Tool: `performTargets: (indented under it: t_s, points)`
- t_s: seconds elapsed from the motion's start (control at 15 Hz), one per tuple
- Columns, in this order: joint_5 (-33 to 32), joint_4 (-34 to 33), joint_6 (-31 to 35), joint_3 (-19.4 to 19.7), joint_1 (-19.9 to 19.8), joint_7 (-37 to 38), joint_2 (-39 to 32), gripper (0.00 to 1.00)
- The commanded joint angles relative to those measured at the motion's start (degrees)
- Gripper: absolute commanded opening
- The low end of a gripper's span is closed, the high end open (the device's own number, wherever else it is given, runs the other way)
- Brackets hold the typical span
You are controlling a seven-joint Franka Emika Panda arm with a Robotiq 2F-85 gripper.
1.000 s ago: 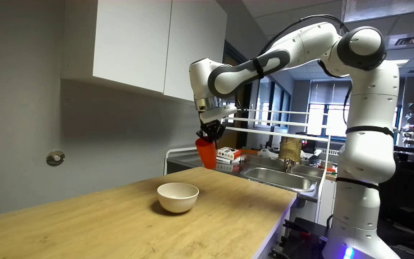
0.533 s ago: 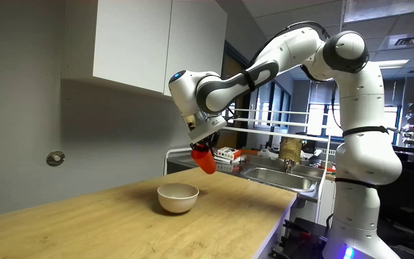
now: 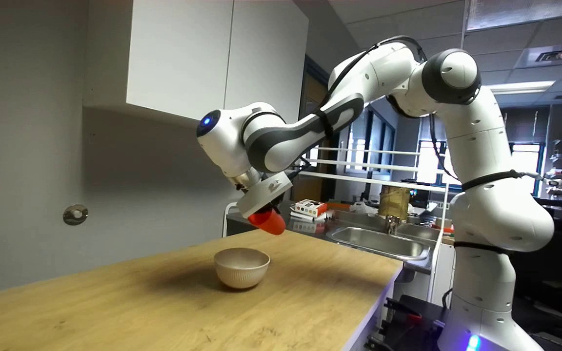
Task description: Pour the contents of the orange cup into the bowl
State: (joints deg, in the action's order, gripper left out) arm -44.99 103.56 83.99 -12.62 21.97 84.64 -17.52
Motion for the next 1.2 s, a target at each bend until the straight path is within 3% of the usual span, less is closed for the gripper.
performTargets:
  t_s: [0.0, 0.67, 1.13]
  points:
    - [-4.09, -6.18, -5.31, 0.51, 2.32, 4.21, -5.5, 0.01]
    - [-13.68, -12.98, -13.99, 2.13, 4.83, 15.84, -14.49, 0.01]
    - [-14.67, -13.53, -18.3, 1.82, 5.06, 22.96, -16.51, 0.01]
